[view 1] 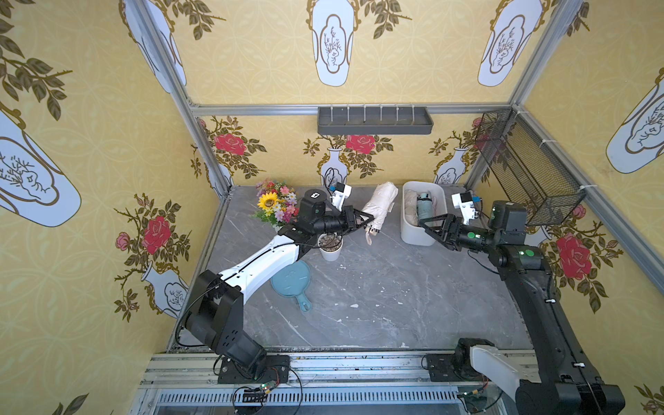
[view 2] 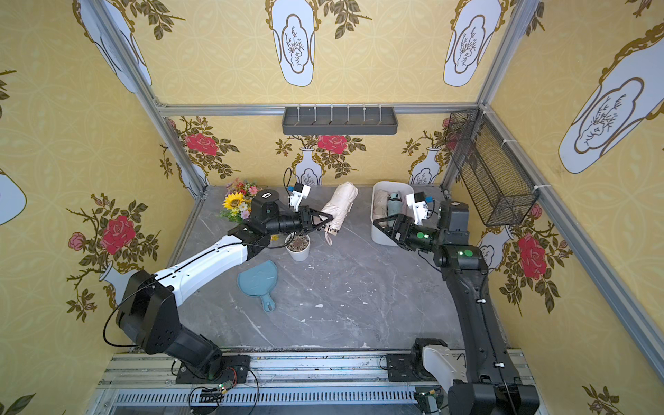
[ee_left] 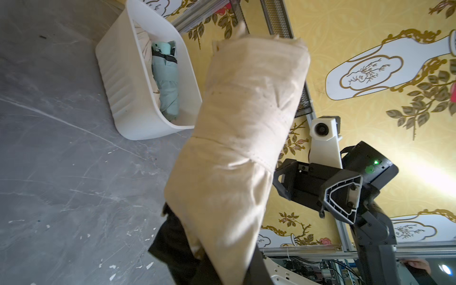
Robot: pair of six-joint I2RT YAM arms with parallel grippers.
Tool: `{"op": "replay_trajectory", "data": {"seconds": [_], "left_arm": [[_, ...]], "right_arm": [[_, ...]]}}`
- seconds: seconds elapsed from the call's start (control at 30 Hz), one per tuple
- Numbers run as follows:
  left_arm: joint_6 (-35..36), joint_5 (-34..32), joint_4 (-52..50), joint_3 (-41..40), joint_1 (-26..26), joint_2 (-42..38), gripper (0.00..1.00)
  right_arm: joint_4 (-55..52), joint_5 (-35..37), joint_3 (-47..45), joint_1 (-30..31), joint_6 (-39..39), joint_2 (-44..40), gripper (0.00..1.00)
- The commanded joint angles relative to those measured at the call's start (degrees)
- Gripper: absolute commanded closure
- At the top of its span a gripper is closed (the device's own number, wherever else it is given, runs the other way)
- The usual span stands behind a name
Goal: Put the umbrella into the storage box
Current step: Place the umbrella in the storage box.
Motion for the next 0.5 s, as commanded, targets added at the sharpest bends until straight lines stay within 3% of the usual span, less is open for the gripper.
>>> {"op": "replay_trajectory", "data": {"seconds": [0.0, 0.27, 0.47], "left_arm": [[-3.32, 2.55, 9.86, -0.23, -0.03, -0.35, 1.00], [-4.72, 6.29, 12.87, -0.33, -0.12, -1.31, 1.00], [-6.80, 7.26, 14.86, -0.69, -0.12, -1.66, 1.00]], "right_arm": [[9.25, 5.22, -0.80, 3.80, 6.15, -0.30, 0.27], [18.26, 14.41, -2.98, 11.09, 11.43, 0.29, 0.27], [23.86, 17.05, -2.46, 14.12, 12.92, 2.36, 0.26]]}}
